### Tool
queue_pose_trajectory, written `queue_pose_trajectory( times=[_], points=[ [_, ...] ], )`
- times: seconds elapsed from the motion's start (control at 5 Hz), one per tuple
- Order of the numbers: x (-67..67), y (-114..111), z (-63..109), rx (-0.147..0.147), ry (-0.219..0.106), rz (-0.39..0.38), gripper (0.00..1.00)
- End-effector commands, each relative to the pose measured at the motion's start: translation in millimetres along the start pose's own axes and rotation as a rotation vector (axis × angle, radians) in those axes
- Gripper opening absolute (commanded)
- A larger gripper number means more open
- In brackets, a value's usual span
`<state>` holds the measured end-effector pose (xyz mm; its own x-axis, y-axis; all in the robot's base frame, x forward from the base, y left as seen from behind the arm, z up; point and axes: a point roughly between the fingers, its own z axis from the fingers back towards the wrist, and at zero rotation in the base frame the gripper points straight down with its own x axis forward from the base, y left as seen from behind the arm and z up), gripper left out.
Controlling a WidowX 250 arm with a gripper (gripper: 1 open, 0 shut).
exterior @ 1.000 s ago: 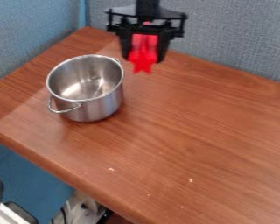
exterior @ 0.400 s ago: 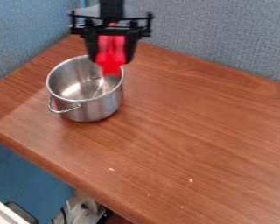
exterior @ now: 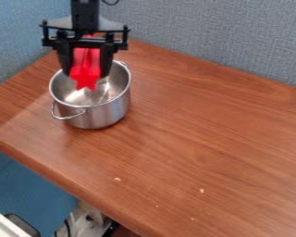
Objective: Put the red object in the metal pot
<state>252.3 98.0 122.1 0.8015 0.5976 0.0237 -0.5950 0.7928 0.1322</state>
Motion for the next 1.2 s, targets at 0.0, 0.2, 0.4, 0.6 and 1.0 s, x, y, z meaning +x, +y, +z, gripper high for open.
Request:
queue_pose_trajectory(
  times=[0.0,0.2,0.4,0.6,1.0],
  points=[
    [7.5,8,1.3,0.016,-0.029,0.018,0.0],
    [9.4,7,-7.5,0.029,-0.005,0.02,1.0],
    [10.5,5,-13.4,0.025,0.001,0.02,1.0],
    [12.2,3,-18.7,0.025,0.005,0.021,1.0],
    [16.4,1,-28.4,0.029,0.012,0.027,1.0]
  ],
)
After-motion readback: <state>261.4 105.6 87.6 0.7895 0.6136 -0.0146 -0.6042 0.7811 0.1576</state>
